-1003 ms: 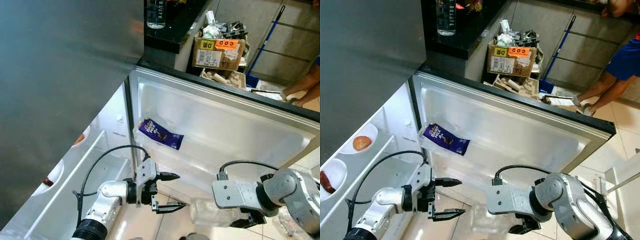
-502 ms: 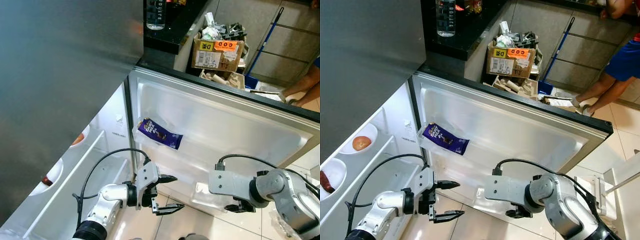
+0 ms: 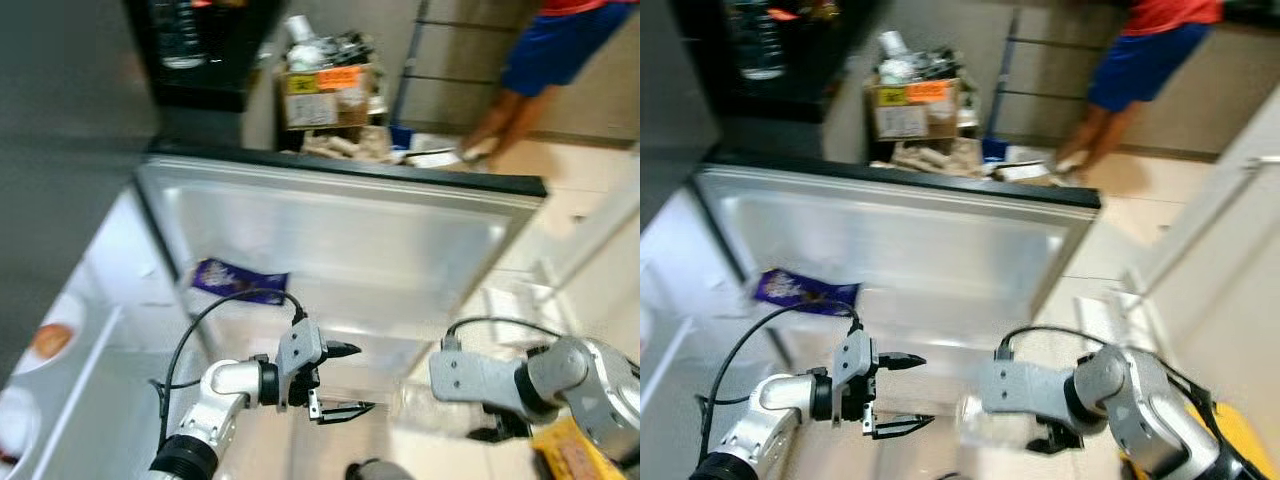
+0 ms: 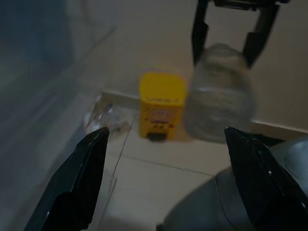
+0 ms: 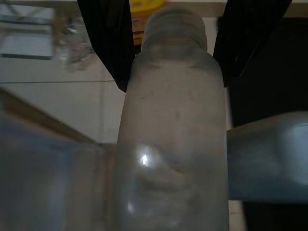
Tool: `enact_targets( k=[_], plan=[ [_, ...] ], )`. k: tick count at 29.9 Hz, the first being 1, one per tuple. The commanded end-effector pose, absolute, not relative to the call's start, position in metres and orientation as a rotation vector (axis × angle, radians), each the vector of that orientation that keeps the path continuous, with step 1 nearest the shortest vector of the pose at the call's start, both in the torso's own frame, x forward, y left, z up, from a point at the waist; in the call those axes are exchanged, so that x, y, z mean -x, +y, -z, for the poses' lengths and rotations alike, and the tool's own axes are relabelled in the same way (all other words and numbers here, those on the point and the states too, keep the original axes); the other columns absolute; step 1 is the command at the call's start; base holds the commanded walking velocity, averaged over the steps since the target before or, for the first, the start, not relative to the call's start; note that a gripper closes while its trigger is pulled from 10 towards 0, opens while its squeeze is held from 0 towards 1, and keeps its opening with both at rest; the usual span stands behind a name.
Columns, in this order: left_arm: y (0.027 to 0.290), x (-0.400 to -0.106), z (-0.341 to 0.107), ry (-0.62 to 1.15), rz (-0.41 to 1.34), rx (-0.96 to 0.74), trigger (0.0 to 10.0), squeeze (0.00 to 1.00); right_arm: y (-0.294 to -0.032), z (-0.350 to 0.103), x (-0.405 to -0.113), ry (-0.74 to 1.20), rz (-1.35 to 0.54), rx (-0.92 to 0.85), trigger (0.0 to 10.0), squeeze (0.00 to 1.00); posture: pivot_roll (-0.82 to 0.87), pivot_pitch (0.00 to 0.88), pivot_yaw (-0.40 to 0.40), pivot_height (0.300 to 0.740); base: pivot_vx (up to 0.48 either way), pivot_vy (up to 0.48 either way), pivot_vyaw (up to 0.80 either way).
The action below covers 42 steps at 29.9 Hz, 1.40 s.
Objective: Restocking fridge
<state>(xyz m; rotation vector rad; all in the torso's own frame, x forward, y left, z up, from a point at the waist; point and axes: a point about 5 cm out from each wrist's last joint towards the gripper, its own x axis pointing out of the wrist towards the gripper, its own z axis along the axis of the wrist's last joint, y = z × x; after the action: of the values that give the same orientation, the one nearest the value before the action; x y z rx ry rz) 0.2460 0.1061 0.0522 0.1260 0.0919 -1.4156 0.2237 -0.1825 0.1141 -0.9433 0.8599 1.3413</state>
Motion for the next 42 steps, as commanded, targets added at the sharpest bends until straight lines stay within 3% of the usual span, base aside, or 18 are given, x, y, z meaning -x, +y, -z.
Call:
enact_targets(
  k=[1,20,30,37,42],
  plan=[
    [0.103,-0.244,-0.053,0.085,1.428,-0.138,10.0,0.0,-0.177,-0.123,-0.223,0.802,-1.375,0.937,10.0,0.0,-0.12,0.075,-0.062,0.74,0.0,0.0,-0.74],
    [0.1,-0.251,-0.078,-0.002,1.5,-0.257,10.0,0.0,-0.19,-0.132,-0.22,0.847,-1.462,1.023,10.0,0.0,-0.13,0.065,-0.067,0.74,0.0,0.0,-0.73],
    [0.095,-0.25,-0.109,-0.055,1.648,-0.458,10.0,0.0,-0.188,-0.12,-0.216,0.911,-1.551,1.082,10.0,0.0,-0.13,0.071,-0.075,0.74,0.0,0.0,0.0],
    [0.1,-0.246,-0.111,0.059,1.728,-0.641,10.0,0.0,-0.186,-0.111,-0.226,0.918,-1.499,1.092,10.0,0.0,-0.12,0.087,-0.071,0.74,0.0,0.0,0.0],
    [0.104,-0.244,-0.11,0.106,1.737,-0.681,10.0,0.0,-0.185,-0.11,-0.229,0.915,-1.491,1.104,10.0,0.0,-0.12,0.093,-0.07,0.74,0.0,0.0,0.0]
  ],
)
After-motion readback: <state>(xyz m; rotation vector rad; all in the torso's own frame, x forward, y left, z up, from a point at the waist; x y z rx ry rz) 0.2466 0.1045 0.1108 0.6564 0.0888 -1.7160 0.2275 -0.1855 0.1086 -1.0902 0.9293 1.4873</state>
